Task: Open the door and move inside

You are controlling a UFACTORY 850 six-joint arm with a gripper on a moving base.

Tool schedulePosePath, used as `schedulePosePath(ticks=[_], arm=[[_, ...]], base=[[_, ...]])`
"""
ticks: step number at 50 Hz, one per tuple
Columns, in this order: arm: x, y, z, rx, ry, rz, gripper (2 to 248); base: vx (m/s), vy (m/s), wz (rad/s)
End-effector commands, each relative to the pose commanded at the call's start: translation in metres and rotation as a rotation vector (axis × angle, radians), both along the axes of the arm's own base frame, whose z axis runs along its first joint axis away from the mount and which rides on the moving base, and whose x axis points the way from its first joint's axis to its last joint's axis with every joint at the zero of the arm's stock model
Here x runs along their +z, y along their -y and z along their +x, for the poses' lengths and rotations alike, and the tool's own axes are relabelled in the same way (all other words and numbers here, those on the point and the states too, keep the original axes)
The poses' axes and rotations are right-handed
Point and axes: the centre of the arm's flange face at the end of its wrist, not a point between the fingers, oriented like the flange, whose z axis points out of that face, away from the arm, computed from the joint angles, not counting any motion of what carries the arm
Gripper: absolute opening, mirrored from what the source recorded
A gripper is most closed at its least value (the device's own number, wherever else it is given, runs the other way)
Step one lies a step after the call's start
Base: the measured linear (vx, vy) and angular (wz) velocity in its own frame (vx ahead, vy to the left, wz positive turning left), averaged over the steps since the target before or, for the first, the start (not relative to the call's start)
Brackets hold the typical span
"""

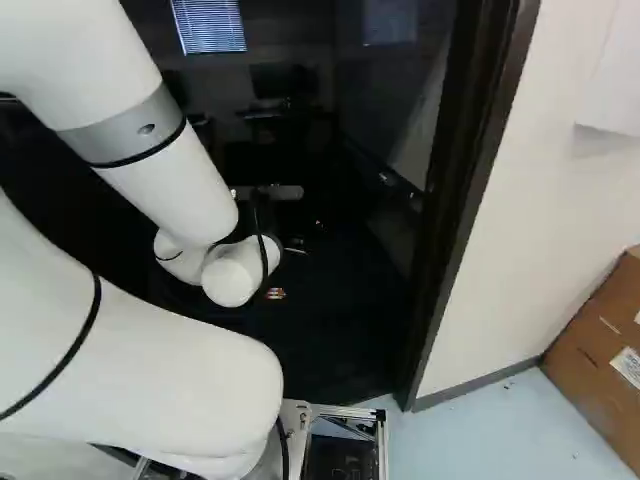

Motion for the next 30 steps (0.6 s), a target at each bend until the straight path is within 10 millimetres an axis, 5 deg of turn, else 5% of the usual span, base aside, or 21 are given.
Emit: schedulePosePath(ticks=[30], arm=[[0.0000, 0.0000, 0.0000, 0.000, 0.000, 0.000, 247]], base=[[0.100, 0.070, 0.335]])
